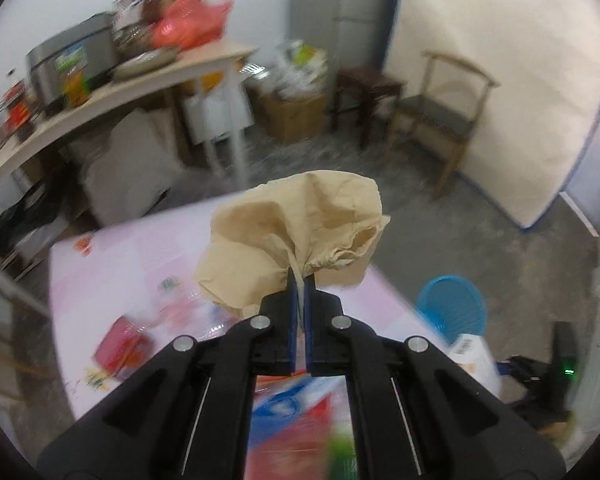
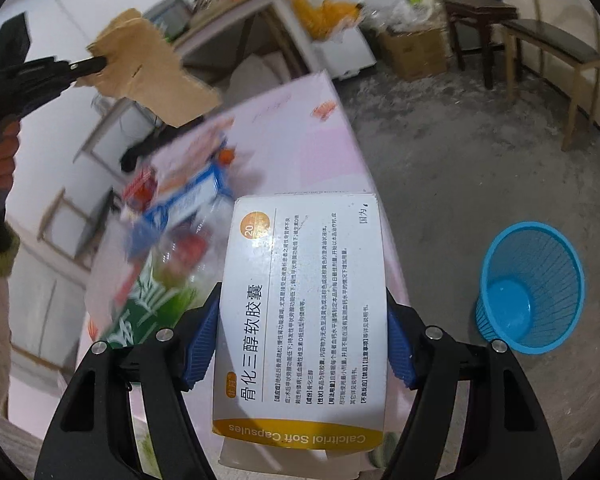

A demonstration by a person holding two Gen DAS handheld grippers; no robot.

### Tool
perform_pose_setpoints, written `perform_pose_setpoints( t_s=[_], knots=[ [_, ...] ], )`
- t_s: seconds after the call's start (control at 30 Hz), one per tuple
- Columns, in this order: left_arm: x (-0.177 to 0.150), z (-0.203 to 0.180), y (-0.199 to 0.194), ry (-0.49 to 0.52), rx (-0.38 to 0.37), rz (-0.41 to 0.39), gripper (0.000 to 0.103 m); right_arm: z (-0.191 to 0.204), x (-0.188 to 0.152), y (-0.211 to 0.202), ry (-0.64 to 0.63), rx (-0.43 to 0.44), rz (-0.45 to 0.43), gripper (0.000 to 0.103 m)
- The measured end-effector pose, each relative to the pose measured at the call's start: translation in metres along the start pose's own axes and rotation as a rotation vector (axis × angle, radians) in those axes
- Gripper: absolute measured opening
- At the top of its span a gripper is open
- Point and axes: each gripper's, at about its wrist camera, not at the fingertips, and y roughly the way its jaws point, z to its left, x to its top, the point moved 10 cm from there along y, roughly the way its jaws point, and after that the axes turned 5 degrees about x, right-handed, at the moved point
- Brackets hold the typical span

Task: Collect trash
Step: 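Carry the paper bag over the blue wastebasket and open the left tool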

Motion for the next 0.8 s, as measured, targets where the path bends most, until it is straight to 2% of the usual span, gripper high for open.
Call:
perform_pose_setpoints(
  t_s=[0.1,0.23,0.4,0.53,0.67,0.8],
  knots=[
    [0.015,-0.056,-0.004,0.034,-0.106,-0.014,0.001,-0.021,0.011,-0.022,0.049,-0.022,-0.066,0.069],
    [0.018,-0.136,0.004,0.108,-0.228,-0.009,0.001,-0.069,0.016,-0.069,0.161,-0.080,-0.177,0.069],
    [0.000,-0.251,0.040,0.179,-0.375,0.067,0.001,-0.142,-0.003,-0.117,0.369,-0.142,-0.257,0.069],
    [-0.023,-0.322,0.092,0.207,-0.428,0.158,0.001,-0.187,-0.029,-0.137,0.507,-0.184,-0.281,0.069],
    [-0.054,-0.371,0.154,0.190,-0.460,0.304,0.001,-0.218,-0.054,-0.148,0.596,-0.213,-0.282,0.069],
    [-0.080,-0.409,0.205,0.179,-0.458,0.405,0.001,-0.238,-0.075,-0.152,0.655,-0.240,-0.276,0.069]
  ],
)
